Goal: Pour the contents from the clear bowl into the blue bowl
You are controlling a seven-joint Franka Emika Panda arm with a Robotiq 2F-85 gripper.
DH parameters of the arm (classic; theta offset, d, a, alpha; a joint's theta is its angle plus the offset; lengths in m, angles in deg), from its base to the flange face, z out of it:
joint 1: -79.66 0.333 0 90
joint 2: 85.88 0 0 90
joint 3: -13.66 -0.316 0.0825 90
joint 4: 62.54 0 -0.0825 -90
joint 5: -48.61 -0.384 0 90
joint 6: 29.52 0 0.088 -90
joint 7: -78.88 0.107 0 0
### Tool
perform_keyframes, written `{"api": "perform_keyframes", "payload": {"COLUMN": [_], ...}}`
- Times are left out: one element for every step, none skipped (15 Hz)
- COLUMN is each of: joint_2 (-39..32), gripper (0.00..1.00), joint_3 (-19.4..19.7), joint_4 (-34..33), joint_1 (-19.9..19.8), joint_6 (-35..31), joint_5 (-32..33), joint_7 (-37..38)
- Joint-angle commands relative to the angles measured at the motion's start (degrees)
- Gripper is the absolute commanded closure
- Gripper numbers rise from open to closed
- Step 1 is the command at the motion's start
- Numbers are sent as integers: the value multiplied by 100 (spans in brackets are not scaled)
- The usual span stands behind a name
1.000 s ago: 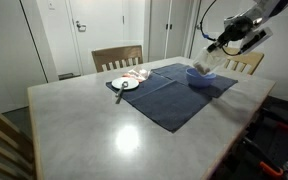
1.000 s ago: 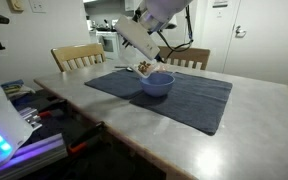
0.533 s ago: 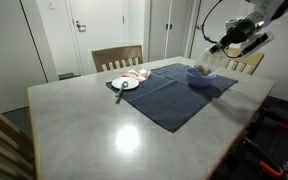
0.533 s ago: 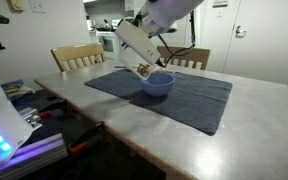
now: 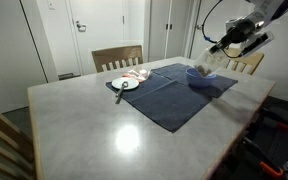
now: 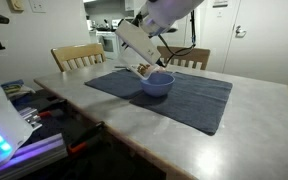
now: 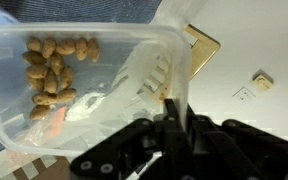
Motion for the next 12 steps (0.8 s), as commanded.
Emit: {"api": "perform_keyframes", "payload": {"joint_2": [-71, -102, -157, -201, -280, -313, -376, -428, -500, -576, -674, -784], "gripper": [98, 98, 98, 98, 98, 98, 98, 98, 98, 98, 98, 98], "joint_3": [7, 22, 48, 63, 82, 95, 113, 132, 155, 168, 178, 184], "joint_4": [-98, -136, -211, -271, -376, -449, -558, -652, -771, -880, -1007, -1139], "joint_1": [-78, -102, -143, -169, -202, -230, -265, -300, -344, -388, -430, -476], "joint_6": [233, 351, 569, 765, 1030, 1223, 1414, 1570, 1728, 1864, 1999, 2159], "joint_5": [70, 98, 152, 191, 248, 308, 369, 421, 461, 510, 536, 569], "joint_7": [-58, -98, -186, -220, -265, -278, -289, -290, -287, -293, -307, -334]}}
